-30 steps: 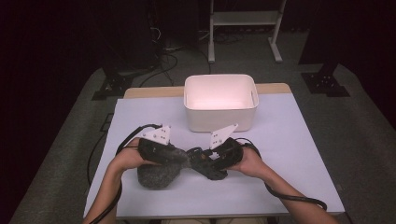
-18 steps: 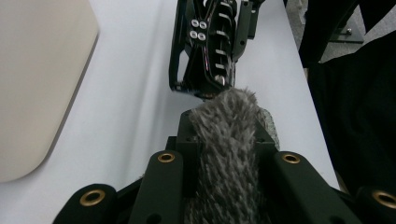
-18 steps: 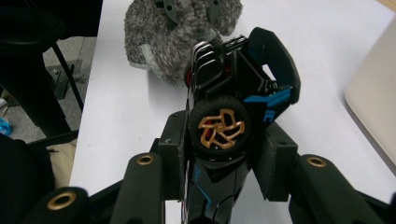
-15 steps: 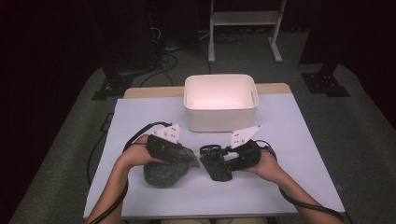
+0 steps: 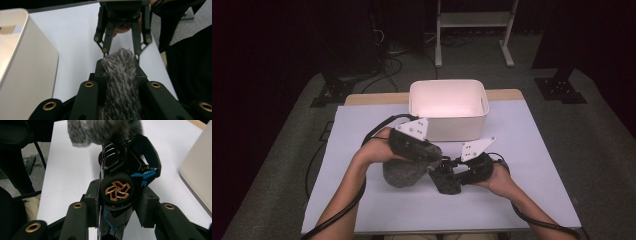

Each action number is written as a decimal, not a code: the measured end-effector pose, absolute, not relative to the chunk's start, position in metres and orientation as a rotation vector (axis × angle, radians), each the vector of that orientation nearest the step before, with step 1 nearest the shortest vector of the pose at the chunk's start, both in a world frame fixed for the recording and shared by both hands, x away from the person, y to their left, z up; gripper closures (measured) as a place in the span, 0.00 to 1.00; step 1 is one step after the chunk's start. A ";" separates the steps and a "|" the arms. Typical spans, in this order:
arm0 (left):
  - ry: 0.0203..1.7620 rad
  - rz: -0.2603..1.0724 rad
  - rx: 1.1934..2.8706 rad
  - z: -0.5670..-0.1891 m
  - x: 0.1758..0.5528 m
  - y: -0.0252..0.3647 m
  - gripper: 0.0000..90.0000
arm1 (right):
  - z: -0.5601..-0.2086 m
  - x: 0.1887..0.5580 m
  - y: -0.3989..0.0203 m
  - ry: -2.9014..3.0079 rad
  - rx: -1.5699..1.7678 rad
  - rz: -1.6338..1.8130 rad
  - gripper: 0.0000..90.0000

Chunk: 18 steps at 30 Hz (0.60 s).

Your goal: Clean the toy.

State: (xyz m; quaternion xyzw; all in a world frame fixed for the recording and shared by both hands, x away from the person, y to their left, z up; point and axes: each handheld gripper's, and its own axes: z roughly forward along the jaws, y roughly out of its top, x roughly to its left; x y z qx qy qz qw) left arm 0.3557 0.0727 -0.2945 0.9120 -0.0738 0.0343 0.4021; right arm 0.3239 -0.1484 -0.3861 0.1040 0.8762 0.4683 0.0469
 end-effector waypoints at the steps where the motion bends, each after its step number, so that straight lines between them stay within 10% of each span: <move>1: -0.200 0.053 2.301 -0.296 0.358 0.065 0.82 | -0.387 0.324 -0.151 2.668 0.323 1.438 0.65; 15: -0.123 0.149 2.474 -0.299 0.358 0.044 0.56 | -0.394 0.323 -0.174 2.622 0.400 1.517 0.65; 18: -0.148 0.209 2.478 -0.298 0.353 0.048 0.81 | -0.395 0.324 -0.175 2.619 0.407 1.526 0.65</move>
